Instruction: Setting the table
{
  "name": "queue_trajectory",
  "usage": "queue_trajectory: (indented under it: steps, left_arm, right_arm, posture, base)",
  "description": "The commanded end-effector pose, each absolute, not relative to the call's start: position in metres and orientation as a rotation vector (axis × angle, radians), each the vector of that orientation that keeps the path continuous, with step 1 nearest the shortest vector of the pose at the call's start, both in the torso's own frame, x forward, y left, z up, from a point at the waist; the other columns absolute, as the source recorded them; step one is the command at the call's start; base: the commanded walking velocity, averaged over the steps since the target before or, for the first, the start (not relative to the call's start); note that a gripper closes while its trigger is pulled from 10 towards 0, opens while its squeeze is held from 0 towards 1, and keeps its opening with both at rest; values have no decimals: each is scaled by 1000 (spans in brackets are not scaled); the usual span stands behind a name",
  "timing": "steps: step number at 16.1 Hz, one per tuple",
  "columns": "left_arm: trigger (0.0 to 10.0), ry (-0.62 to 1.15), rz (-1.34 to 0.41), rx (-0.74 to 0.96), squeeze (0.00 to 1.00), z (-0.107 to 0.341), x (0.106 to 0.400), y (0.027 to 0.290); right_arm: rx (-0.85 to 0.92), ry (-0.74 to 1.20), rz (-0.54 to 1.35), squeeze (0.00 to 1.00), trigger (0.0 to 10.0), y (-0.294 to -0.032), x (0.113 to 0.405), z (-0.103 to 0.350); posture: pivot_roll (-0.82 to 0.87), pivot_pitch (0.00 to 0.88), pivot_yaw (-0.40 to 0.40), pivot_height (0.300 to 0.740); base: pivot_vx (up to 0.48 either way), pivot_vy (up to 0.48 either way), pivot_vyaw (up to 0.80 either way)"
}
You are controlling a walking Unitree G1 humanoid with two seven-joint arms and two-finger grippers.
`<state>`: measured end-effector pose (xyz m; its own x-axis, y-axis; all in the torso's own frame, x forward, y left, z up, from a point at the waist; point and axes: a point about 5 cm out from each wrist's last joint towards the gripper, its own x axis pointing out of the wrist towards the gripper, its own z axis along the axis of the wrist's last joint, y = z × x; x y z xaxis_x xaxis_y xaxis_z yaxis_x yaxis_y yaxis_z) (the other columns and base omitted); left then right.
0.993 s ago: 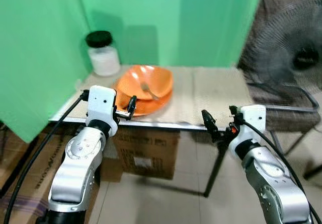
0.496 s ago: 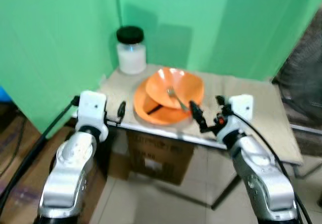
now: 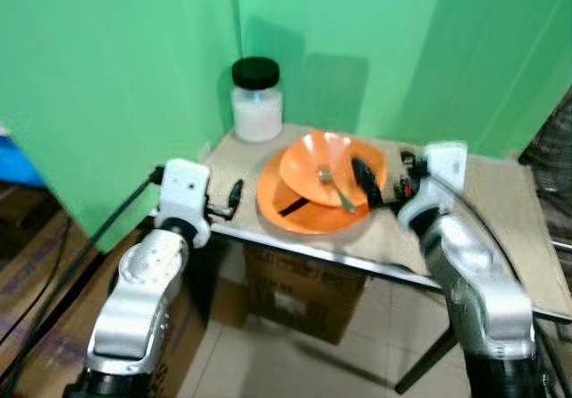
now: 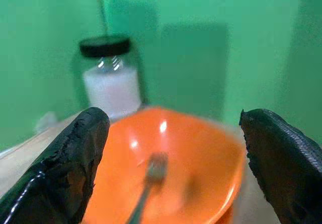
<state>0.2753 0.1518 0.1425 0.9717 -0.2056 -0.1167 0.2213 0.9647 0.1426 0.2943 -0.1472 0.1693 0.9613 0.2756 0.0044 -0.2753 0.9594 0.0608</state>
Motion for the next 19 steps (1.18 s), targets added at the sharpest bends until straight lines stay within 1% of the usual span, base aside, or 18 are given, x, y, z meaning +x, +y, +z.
queue_trajectory:
  steps: [1, 2, 3, 5, 7, 8, 9, 10, 11, 12, 13, 14, 15, 17, 19]
  left_arm:
    - [10000, 75, -260, 152, 0, 147, 280, 140]
    - [10000, 73, -274, 150, 0, 146, 282, 136]
    - [10000, 73, -276, 150, 0, 146, 282, 135]
    - [10000, 72, -303, 153, 0, 144, 283, 131]
    - [10000, 80, -442, 224, 0, 142, 277, 120]
    - [10000, 79, -473, 221, 0, 142, 275, 118]
    - [10000, 79, -487, 220, 0, 143, 274, 117]
    - [10000, 79, -505, 240, 0, 143, 274, 117]
    - [10000, 84, -500, 263, 0, 142, 275, 120]
    - [10000, 94, -533, 268, 0, 143, 274, 123]
    - [10000, 105, -568, 277, 0, 143, 272, 125]
    - [10000, 123, -608, 294, 0, 142, 269, 127]
    - [10000, 131, -625, 303, 0, 142, 267, 128]
    - [10000, 149, -670, 323, 0, 142, 264, 130]
    - [10000, 152, -676, 325, 0, 142, 264, 131]
  right_arm:
    - [57, 30, 239, 0, 10000, -159, 301, 170]
    - [41, 31, 246, 0, 10000, -159, 311, 177]
    - [32, 31, 248, 0, 10000, -158, 314, 179]
    - [-6, 88, 264, 0, 10000, -152, 334, 187]
    - [5, 289, 359, 0, 10000, -145, 352, 181]
    - [1, 333, 395, 0, 10000, -143, 357, 180]
    - [-21, 369, 410, 835, 10000, -142, 360, 179]
    - [-81, 446, 436, 1000, 10000, -140, 366, 176]
    - [-109, 495, 479, 1000, 10000, -134, 370, 177]
    - [-122, 525, 536, 1000, 10000, -122, 375, 181]
    - [-144, 543, 555, 918, 10000, -115, 378, 181]
    - [-185, 553, 560, 0, 10000, -109, 382, 179]
    - [-198, 559, 560, 0, 10000, -107, 382, 177]
    - [-248, 655, 473, 0, 10000, -106, 387, 168]
    - [-215, 724, 439, 0, 10000, -107, 386, 165]
  posture:
    - [5, 0, 24, 740]
    - [-6, 0, 25, 740]
    - [-14, 0, 24, 740]
    - [-21, 0, 9, 740]
    - [-16, 0, -17, 740]
    - [-16, 0, -23, 740]
    - [-16, 0, -33, 740]
    - [-14, 0, -42, 740]
    - [-14, 0, -47, 740]
    - [-11, 0, -55, 740]
    - [-11, 0, -57, 740]
    - [-9, 0, -60, 740]
    - [-6, 0, -61, 740]
    - [-5, 0, -60, 740]
    - [-7, 0, -54, 740]
  base:
    - [277, 0, 0]
    - [270, 0, 0]
    - [270, 0, 0]
    - [127, 0, 0]
    - [0, 0, 0]
    - [0, 0, 0]
    - [0, 0, 0]
    - [0, 0, 0]
    - [0, 0, 0]
    - [0, 0, 0]
    - [0, 0, 0]
    - [0, 0, 0]
    - [0, 0, 0]
    - [0, 0, 0]
    - [0, 0, 0]
